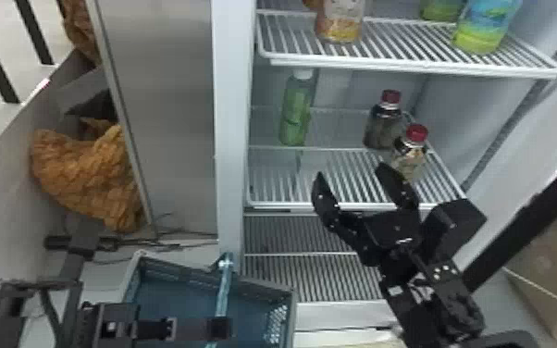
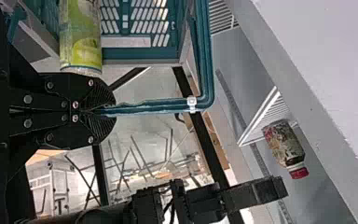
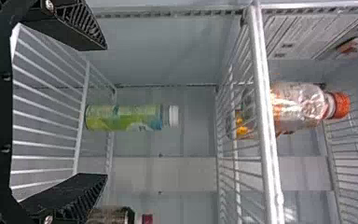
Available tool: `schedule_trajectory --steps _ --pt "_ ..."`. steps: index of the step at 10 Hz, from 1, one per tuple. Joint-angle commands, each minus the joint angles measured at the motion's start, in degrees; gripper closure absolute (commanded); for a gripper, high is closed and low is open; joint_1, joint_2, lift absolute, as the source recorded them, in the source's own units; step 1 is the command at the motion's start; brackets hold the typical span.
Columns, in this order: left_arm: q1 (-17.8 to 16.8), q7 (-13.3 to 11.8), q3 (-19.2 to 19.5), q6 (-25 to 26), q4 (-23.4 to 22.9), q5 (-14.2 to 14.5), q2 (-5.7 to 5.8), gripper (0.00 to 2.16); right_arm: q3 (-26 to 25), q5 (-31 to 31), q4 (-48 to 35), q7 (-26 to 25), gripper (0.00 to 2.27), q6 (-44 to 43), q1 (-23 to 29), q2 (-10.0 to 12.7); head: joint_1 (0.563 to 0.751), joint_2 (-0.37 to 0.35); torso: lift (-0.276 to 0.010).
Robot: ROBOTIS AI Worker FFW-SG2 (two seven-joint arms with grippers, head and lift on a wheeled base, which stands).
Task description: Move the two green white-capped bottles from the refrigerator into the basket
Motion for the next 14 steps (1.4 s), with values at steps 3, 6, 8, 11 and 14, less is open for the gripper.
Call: schedule_trajectory --steps 3,6,8,11,14 --pt "-0.34 0.07 -0.26 0.03 0.05 -0.24 0.07 1.18 0.2 -0.01 6.42 0.02 0.06 -0.91 -3.31 0.42 0.695 -0.152 -0.263" --pt "-0.48 0.07 -0.49 0.03 0.05 -0.24 0.16 1.18 0.2 -0.47 12.32 0.02 0.05 -2.88 -7.38 0.6 0.695 -0.151 -0.263" --pt "-0.62 0.07 -0.38 0.03 0.05 -0.12 0.16 1.18 0.2 -0.24 16.12 0.02 0.03 -4.0 -10.76 0.69 0.695 -0.152 -0.263" --pt "-0.48 0.07 -0.38 0.03 0.19 0.1 0.16 1.18 2.26 0.1 22.45 0.1 0.01 -5.55 -17.09 0.69 0.695 -0.145 -0.263" --pt "-0.48 0.07 -0.26 0.03 0.19 0.33 0.16 1.18 3.4 0.9 27.65 -0.69 0.0 -5.69 -22.29 0.95 0.695 -0.118 -0.263"
